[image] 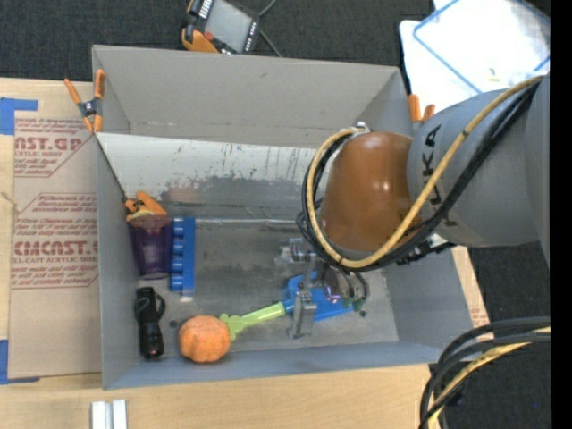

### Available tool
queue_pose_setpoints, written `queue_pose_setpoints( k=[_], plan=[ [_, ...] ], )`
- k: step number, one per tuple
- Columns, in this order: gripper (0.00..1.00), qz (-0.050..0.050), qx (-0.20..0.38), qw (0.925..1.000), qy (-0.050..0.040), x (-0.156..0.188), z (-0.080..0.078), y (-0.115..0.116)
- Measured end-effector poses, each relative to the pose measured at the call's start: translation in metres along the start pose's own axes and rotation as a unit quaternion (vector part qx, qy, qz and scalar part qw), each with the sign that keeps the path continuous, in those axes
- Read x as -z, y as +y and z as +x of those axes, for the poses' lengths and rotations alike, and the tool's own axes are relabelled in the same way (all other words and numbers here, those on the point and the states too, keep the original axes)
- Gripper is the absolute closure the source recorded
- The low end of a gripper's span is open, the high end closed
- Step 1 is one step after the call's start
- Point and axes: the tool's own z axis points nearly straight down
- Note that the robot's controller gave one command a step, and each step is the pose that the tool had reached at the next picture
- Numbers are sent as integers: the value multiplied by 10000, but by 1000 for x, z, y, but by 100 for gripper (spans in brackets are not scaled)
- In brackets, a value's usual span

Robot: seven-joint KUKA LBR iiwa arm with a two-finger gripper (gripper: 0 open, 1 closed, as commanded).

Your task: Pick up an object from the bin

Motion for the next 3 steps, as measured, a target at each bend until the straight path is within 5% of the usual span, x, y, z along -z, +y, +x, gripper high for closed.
queue_pose_setpoints(
  k=[3],
  plan=[
    [0, -2, -50, 10000, -4, -24, -1, -15]
  ],
)
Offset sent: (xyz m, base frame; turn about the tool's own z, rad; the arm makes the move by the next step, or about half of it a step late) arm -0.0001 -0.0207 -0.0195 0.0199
